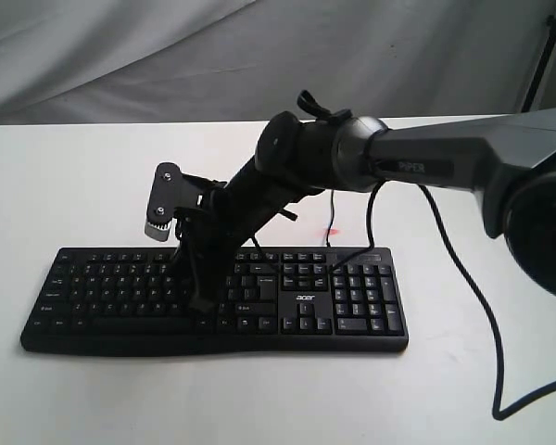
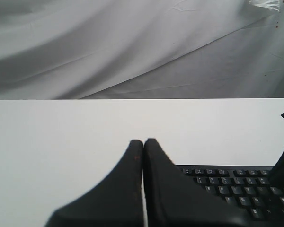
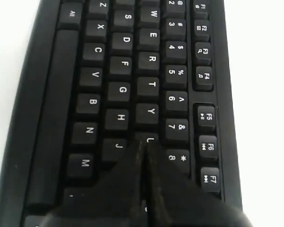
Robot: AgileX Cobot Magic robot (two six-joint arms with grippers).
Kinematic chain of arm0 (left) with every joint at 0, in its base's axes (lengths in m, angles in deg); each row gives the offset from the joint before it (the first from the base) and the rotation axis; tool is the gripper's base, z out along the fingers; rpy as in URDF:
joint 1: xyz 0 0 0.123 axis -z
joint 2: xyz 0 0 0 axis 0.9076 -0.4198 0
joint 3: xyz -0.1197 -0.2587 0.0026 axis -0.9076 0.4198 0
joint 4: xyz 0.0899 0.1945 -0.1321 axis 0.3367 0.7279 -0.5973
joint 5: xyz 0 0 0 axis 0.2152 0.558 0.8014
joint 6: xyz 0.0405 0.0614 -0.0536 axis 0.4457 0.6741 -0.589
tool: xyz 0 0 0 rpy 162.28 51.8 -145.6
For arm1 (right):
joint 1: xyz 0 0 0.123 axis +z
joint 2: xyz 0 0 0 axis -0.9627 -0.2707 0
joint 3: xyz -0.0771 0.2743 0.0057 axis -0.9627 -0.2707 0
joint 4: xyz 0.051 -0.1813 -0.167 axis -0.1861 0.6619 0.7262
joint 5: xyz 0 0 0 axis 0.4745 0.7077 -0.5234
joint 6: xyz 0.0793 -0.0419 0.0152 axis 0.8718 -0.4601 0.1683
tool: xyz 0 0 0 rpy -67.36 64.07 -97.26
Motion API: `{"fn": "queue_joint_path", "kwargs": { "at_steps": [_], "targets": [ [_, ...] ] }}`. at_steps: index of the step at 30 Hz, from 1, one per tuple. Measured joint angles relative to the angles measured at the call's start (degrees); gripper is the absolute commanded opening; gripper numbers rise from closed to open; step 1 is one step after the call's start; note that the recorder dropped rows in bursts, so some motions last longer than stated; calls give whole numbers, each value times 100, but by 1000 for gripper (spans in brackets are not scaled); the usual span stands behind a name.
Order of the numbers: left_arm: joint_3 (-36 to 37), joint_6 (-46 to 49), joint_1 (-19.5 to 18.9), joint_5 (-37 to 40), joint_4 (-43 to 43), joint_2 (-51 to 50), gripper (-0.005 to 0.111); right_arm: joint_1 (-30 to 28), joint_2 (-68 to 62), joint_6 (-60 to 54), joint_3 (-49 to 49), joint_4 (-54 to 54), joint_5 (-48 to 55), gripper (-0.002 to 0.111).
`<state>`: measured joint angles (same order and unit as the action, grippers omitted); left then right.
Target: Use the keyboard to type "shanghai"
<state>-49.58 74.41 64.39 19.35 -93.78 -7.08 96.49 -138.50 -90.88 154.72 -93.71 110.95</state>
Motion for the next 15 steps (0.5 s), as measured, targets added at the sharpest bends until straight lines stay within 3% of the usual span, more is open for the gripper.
{"fn": "queue_joint_path", "kwargs": {
  "at_steps": [15],
  "targets": [
    [0,0,0,0,0,0,1,0,795,741,0,0,153,0]
  ]
}}
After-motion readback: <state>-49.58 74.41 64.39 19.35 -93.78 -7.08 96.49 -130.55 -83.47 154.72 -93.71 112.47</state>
